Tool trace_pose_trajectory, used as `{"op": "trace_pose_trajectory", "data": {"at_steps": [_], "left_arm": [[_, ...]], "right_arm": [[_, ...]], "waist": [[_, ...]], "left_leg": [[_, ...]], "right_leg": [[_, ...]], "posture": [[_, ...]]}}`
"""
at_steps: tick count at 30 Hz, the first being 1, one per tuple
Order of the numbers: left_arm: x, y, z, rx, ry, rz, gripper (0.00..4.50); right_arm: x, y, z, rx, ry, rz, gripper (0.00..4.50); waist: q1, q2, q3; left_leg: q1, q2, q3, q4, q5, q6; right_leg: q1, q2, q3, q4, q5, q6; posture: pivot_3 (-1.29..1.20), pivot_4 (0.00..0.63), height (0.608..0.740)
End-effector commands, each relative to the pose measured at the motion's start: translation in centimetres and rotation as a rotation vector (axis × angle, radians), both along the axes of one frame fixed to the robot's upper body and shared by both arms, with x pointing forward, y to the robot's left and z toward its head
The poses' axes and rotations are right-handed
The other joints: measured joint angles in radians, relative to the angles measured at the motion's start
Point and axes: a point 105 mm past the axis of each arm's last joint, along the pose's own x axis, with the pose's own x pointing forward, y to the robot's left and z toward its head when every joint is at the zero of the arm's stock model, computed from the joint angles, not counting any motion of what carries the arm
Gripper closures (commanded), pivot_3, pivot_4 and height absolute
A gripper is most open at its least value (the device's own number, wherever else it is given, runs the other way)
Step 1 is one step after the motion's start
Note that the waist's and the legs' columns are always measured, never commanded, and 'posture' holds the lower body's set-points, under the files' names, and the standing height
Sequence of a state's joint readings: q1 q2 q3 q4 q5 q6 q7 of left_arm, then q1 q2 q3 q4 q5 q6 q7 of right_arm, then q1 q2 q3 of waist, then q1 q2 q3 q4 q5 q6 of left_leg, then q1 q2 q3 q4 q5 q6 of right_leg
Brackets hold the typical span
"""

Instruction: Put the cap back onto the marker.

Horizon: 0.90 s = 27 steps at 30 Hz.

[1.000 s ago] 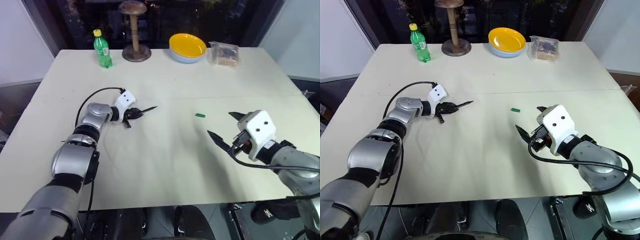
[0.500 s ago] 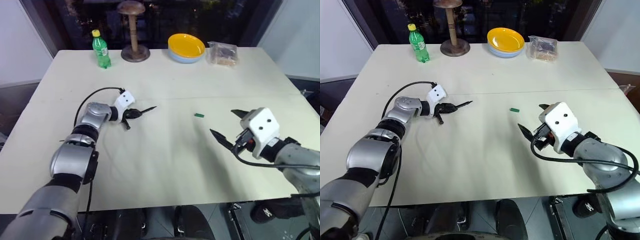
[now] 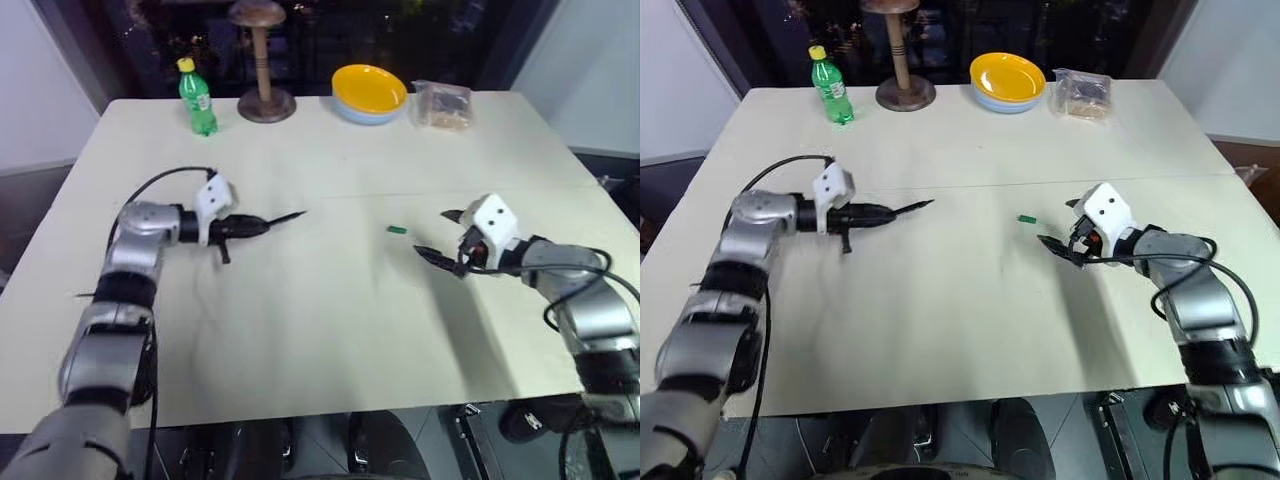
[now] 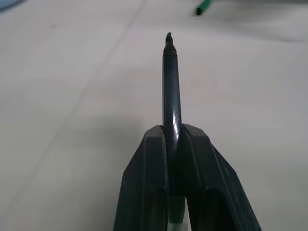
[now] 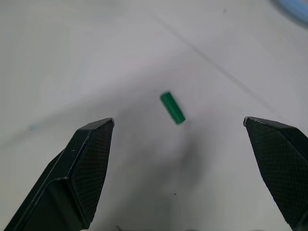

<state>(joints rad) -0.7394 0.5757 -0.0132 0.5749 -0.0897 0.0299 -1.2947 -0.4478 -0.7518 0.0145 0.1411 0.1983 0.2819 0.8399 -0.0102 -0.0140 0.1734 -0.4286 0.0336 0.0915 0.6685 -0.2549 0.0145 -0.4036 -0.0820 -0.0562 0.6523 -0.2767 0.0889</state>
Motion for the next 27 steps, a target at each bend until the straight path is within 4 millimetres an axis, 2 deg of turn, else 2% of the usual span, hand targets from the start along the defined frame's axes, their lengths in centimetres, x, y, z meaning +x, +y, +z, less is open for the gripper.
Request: {"op": "trace_pose_trajectory", "data": {"at_steps": [1,6,12,18,27], "left_arm": [[-1.6,-0.1,2.8,-0.037,-0.066,-0.004,4.48],[-3.8,0.1,2.9,-0.047,-0.053,0.035,4.48],[-5.5,0.2,3.0,-0.046,-0.045,0.059,4.48],[-6.3,0.4,3.5,-0.052,-0.054,0.09,4.48],[-6.6,0.6,4.0,-0.042,-0.07,0.117,4.48]], "right_arm": [[1.4,0.1,0.4,-0.011,-0.018,0.051,0.0],[3.2,0.9,0.0,-0.012,0.008,0.112,0.0],[4.7,1.1,-1.2,-0.007,0.055,0.122,0.0],[5.5,1.8,-2.1,-0.008,0.091,0.129,0.0],[6.2,2.8,-2.5,-0.007,0.098,0.129,0.0]], "waist": [[-0.002,0.0,0.0],[-0.005,0.001,0.0],[-0.003,0.001,0.001],[-0.007,0.001,0.001],[-0.009,0.002,0.001]], "left_leg": [[0.0,0.0,0.0,0.0,0.0,0.0],[0.001,0.0,0.0,0.0,0.0,0.0],[0.001,0.0,0.0,0.0,0.001,-0.001],[0.001,0.0,0.001,-0.001,0.002,-0.003],[0.002,0.0,0.001,-0.002,0.005,-0.008]], "right_leg": [[0.0,0.0,0.0,0.0,0.0,0.0],[0.0,0.0,0.001,0.001,0.0,0.0],[0.0,0.0,0.001,0.001,0.0,0.0],[0.0,-0.001,0.001,0.001,0.0,0.0],[0.0,-0.001,0.001,0.001,0.0,0.0]], "posture": [[0.0,0.15,0.74],[0.0,0.15,0.74],[0.0,0.15,0.74],[0.0,0.15,0.74],[0.0,0.15,0.74]]}}
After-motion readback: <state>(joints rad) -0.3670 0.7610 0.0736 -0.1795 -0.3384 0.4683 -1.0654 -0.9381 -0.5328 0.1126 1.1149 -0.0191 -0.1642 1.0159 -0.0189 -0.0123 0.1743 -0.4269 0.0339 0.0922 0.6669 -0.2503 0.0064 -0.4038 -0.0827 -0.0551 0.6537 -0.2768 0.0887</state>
